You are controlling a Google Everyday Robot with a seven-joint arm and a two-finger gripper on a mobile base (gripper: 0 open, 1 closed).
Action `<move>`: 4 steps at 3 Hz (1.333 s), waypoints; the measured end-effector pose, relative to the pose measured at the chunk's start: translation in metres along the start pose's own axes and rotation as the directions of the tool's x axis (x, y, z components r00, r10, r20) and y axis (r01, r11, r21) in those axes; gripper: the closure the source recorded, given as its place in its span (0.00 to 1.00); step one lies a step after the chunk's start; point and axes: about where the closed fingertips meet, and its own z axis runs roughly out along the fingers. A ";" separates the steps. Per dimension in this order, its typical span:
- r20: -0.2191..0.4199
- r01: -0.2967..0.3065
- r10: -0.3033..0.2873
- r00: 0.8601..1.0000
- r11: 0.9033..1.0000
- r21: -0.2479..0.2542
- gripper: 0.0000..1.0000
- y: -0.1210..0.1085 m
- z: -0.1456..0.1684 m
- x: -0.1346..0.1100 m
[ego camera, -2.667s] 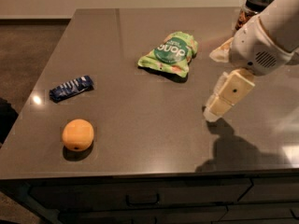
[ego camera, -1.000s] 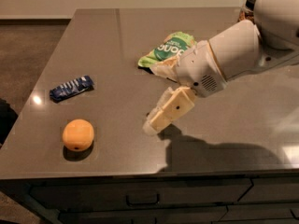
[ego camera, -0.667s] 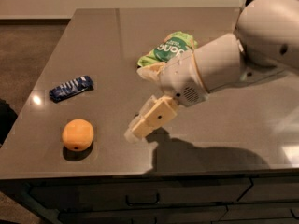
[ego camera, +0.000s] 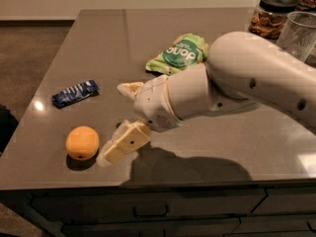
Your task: Move orange near green rice chip bag
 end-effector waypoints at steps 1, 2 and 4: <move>0.004 0.016 -0.016 1.000 0.999 -0.029 0.00 0.010 0.027 -0.009; 0.003 0.019 -0.019 1.000 0.998 -0.053 0.00 0.015 0.053 -0.011; -0.008 0.005 -0.006 1.000 0.997 -0.078 0.12 0.014 0.087 -0.010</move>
Offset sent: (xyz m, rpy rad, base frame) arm -0.0047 0.0791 -0.0368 0.0013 0.0348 0.0755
